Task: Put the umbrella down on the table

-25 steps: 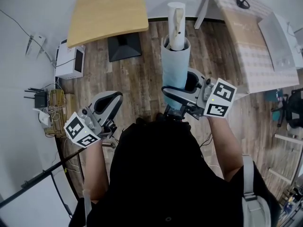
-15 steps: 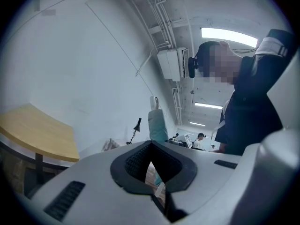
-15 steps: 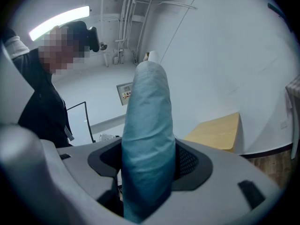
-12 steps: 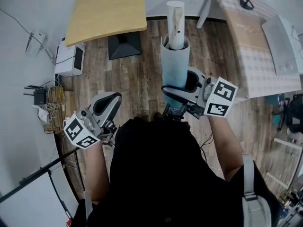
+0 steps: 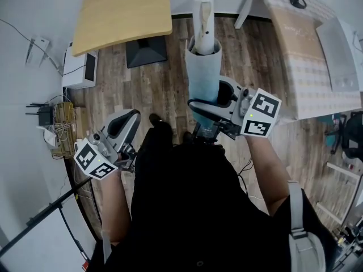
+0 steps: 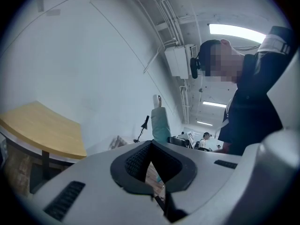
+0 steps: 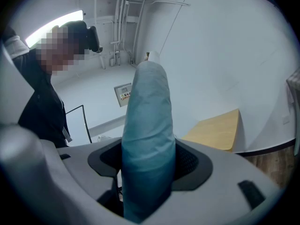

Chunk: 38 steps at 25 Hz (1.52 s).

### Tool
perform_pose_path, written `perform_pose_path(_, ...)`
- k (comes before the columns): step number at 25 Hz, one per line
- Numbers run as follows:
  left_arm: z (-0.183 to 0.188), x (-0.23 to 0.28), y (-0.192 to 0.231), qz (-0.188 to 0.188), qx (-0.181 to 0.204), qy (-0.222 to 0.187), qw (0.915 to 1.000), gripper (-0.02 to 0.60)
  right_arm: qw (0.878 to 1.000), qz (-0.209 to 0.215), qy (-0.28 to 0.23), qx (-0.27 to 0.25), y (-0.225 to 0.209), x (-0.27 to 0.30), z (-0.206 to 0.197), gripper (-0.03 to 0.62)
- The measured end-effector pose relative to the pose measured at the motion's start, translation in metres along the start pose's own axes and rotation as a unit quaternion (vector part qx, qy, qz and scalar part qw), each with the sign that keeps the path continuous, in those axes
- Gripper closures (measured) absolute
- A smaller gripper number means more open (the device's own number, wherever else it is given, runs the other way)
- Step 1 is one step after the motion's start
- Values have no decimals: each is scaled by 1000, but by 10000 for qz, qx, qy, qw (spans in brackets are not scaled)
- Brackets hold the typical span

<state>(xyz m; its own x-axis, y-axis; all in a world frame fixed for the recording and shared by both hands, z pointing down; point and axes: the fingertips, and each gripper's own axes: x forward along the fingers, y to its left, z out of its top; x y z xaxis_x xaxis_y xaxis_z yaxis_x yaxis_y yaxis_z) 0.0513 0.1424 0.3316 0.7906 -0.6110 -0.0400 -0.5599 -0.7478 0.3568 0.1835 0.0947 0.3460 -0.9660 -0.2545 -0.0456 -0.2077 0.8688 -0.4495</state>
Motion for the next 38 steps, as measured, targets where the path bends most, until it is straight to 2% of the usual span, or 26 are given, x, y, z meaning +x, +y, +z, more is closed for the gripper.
perform_pose_path(7, 8, 4, 50, 95, -106, 17, 9999, 569, 9999, -90, 116, 87, -37, 35, 8, 296)
perform_pose_path(10, 16, 4, 80, 158, -134, -28, 9998, 569, 9994, -256, 177, 150, -58, 56, 15, 296)
perform_pose_path(23, 87, 3, 240, 46, -352, -375, 9987, 569, 9934, -1019, 517, 127, -160, 182, 73, 296)
perform_pose_path(32, 92, 10, 326, -45, -633, -314, 9975, 569, 9864, -1562, 486, 187, -213, 218, 89, 296)
perform_pose_path(38, 89, 40, 361, -26, -828, -274, 9962, 569, 9849, -1601, 586, 299, -255, 226, 96, 296)
